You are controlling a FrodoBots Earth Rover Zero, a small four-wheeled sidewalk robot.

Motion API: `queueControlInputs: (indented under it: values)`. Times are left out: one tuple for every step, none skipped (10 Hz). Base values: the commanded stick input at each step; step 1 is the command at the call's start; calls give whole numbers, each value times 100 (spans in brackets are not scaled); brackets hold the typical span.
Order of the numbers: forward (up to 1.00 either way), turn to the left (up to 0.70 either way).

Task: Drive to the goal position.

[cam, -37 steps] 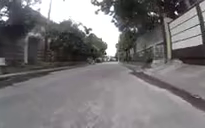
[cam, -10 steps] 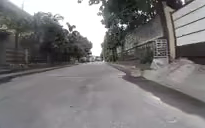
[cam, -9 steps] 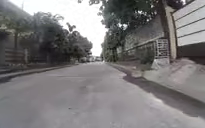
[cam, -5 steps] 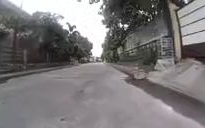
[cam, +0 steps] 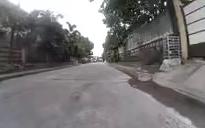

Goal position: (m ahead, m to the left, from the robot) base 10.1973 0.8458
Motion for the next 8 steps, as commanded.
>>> queueControlInputs:
  values:
    - [70, 0]
    - [70, 0]
    - [70, 0]
    - [70, 0]
    - [70, 0]
    - [70, 0]
    - [70, 0]
    - [70, 0]
